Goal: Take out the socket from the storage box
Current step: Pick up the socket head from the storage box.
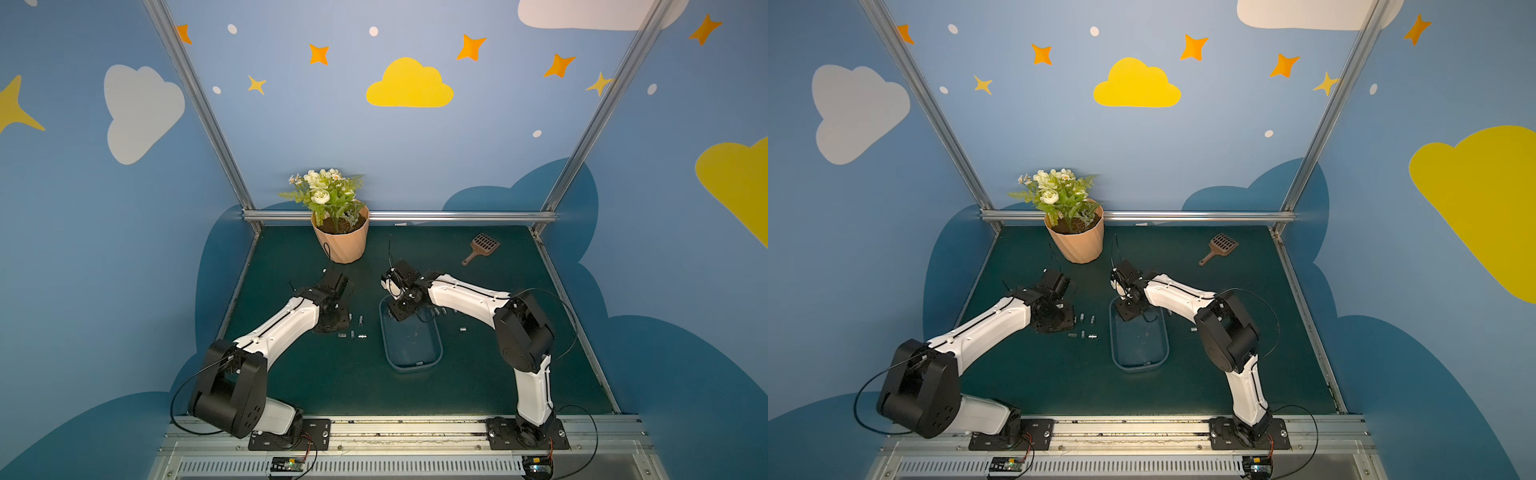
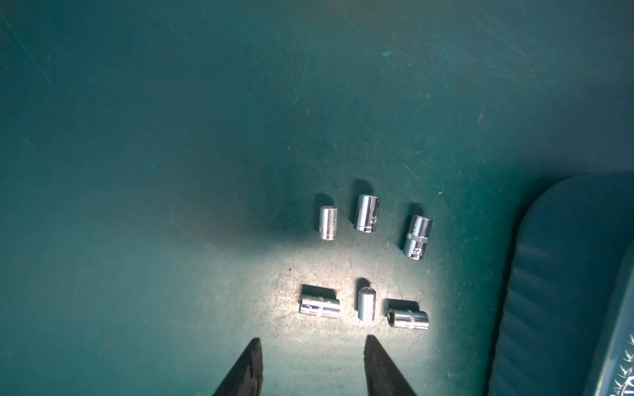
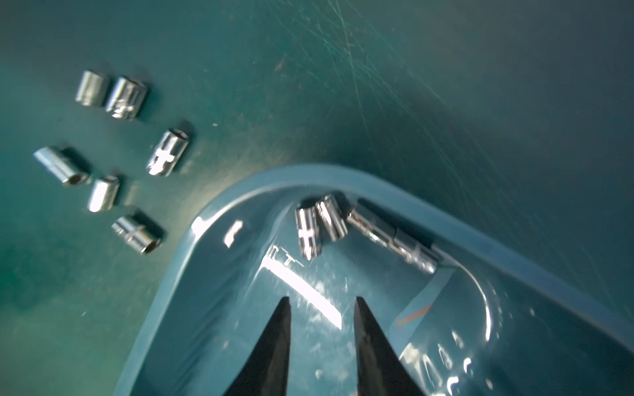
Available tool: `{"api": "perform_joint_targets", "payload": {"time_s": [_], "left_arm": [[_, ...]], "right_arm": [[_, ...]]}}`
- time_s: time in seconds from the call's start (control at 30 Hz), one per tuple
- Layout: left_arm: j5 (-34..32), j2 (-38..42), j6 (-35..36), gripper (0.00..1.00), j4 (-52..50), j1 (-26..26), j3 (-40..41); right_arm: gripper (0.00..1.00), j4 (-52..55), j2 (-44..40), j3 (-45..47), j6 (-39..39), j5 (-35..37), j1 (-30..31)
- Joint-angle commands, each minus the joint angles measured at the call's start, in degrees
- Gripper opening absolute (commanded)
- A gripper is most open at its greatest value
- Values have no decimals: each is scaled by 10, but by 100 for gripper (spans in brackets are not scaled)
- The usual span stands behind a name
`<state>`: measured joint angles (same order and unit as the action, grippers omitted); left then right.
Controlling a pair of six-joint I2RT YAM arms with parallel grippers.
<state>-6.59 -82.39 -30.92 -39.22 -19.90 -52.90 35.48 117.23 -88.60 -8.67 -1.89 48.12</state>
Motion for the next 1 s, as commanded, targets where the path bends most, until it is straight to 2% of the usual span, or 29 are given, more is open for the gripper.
{"api": "perform_joint_targets", "payload": {"time_s": [0.0, 0.7, 0.97], "left_arm": [[15, 1, -8, 49, 7, 2, 3], [22, 15, -15, 49, 6, 2, 15], [20, 26, -19, 49, 5, 2, 22]], "right_arm": [[32, 0, 19, -25, 5, -5, 8], [30, 2, 79, -62, 2, -5, 19], [24, 0, 91, -61, -2, 2, 19]]}}
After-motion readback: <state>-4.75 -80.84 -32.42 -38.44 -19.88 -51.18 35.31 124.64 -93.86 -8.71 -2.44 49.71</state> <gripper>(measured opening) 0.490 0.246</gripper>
